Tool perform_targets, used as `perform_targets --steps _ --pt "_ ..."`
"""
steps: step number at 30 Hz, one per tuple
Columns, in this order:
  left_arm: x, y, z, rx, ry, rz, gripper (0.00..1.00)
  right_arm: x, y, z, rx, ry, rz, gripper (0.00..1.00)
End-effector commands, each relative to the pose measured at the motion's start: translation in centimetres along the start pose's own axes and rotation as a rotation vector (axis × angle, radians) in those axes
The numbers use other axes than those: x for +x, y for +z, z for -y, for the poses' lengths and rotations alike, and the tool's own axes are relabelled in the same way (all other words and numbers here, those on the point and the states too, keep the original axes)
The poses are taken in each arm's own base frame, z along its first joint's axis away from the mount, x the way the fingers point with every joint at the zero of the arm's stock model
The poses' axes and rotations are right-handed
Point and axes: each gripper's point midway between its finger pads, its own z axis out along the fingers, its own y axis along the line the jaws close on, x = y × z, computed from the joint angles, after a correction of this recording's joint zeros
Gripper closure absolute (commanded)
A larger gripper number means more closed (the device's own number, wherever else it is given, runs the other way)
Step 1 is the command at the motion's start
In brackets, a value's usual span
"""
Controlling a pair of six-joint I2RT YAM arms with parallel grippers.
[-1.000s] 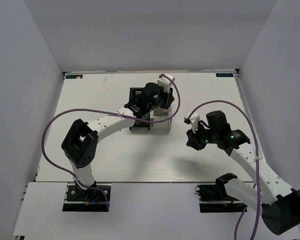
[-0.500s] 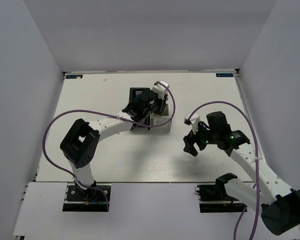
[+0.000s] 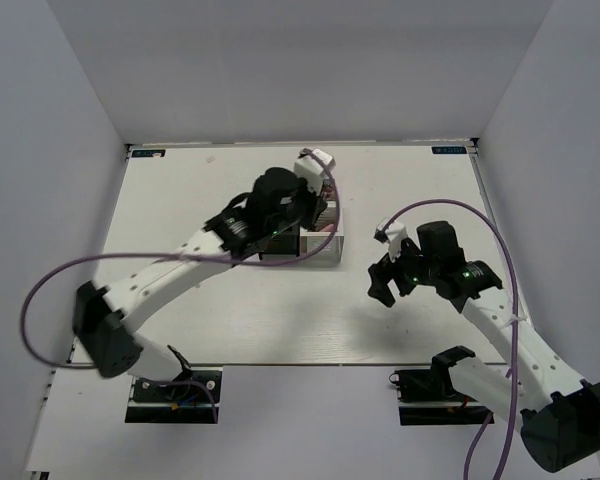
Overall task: Sort the stationery into containers
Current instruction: Reset both arms
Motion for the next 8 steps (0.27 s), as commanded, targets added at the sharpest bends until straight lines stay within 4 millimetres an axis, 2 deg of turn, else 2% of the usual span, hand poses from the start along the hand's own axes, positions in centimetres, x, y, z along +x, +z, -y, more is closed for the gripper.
perform_targets --steps 1,2,3,4,5,6,7,8 --pt "-0.5 -9.4 0.0 -0.002 -0.038 -0.062 1.00 -2.6 -0.9 1.3 0.091 0.038 0.108 0.10" --pt "1.1 -10.6 -0.7 -0.032 -0.045 -0.100 1.00 -2.6 -0.9 2.0 0.132 0.038 0.115 0.10" --pt "5.8 -12.0 -1.6 -0.056 -0.043 -0.169 0.96 -2.9 -0.7 2.0 0.143 0.078 0.137 0.10" --pt "8.5 -14.3 -3.1 -0.120 -0.058 -0.199 0.41 -2.9 -0.8 2.4 0.166 0.094 0.146 0.10" --pt "7.5 -15.6 -4.5 -0.187 -0.084 -0.154 0.11 -2.7 -0.8 3.3 0.220 0.142 0.142 0.10" --pt "13.1 -16.2 -5.7 -0.241 -0.068 -0.255 0.00 -3.1 -1.0 3.5 0.239 0.175 0.148 0.10" --pt "12.6 -19.1 -7.4 -0.311 -0.083 -0.180 0.00 -3.3 -1.1 4.1 0.275 0.231 0.139 0.10" --pt "15.1 -19.7 -8.5 -0.359 -0.087 -0.214 0.00 -3.6 -1.2 4.5 0.294 0.241 0.142 0.10"
